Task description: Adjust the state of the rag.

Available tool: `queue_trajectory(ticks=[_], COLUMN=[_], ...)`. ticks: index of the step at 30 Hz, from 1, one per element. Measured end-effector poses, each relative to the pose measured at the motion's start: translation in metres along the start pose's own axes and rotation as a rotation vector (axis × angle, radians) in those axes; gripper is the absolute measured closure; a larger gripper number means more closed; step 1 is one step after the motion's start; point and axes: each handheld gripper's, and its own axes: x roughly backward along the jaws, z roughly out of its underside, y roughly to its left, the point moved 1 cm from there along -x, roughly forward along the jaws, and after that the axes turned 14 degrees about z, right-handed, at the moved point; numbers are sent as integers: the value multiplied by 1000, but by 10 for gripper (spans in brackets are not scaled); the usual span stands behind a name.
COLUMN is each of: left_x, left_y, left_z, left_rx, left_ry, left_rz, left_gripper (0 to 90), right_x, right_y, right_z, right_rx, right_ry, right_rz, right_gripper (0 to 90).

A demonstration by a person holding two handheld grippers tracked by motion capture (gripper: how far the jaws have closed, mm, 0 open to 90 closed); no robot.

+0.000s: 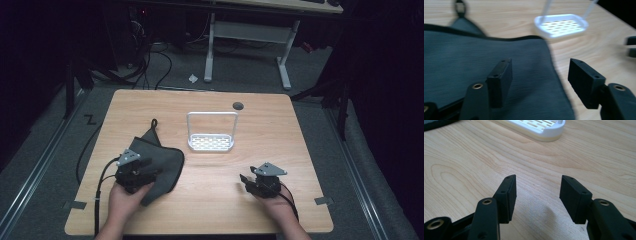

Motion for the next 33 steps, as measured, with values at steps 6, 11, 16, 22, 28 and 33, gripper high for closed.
queue_trajectory(ticks=[6,11,16,22,28,33], left_x=[21,19,11,9,-2,-14], left_y=[41,65,64,55,26,1], left_z=[9,20,23,28,29,30], left_rx=[0,58,39,-9,-63,-84], left_ry=[34,97,143,143,197,203], left_rz=[-170,-246,-279,-275,-207,-121], left_gripper=[282,254,308,591,733,743], right_x=[0,-2,-2,-4,-1,2], right_y=[2,3,3,4,4,2], right_z=[0,1,1,1,0,-1], right_rx=[2,8,14,17,12,-3], right_ry=[7,13,14,20,2,-17], right_rz=[-4,-5,-5,-8,-4,1], right_gripper=[480,480,480,480,483,489])
